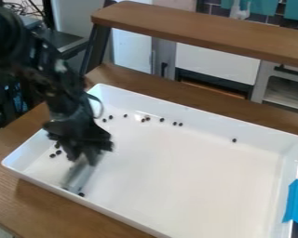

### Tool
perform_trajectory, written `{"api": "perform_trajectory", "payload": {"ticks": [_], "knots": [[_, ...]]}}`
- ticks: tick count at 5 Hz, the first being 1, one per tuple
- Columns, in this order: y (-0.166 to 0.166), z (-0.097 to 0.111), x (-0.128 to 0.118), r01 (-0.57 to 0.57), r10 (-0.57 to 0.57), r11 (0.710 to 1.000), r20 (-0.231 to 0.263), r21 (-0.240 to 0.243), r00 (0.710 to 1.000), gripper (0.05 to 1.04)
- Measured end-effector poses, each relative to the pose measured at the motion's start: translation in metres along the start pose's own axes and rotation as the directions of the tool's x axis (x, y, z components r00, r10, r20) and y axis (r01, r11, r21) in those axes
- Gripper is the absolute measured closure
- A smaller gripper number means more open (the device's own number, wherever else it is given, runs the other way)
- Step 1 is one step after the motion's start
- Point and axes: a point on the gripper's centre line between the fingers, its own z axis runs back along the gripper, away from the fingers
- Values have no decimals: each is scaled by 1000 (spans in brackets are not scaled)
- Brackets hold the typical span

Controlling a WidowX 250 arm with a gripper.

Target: Sweep into pile

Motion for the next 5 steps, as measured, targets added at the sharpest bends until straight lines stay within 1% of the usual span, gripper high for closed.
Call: {"api": "perform_trajectory", "payload": {"ticks": [1,2,3,4,5], "knots": [[19,4,8,-10,10,1000,14,22,1000,745],[24,9,17,-11,10,999,19,45,1000,745],[-7,17,21,-28,27,999,-35,-30,999,745],[-62,33,35,14,-20,992,-45,-128,999,745],[-112,28,37,81,-89,985,-42,-153,995,745]]}}
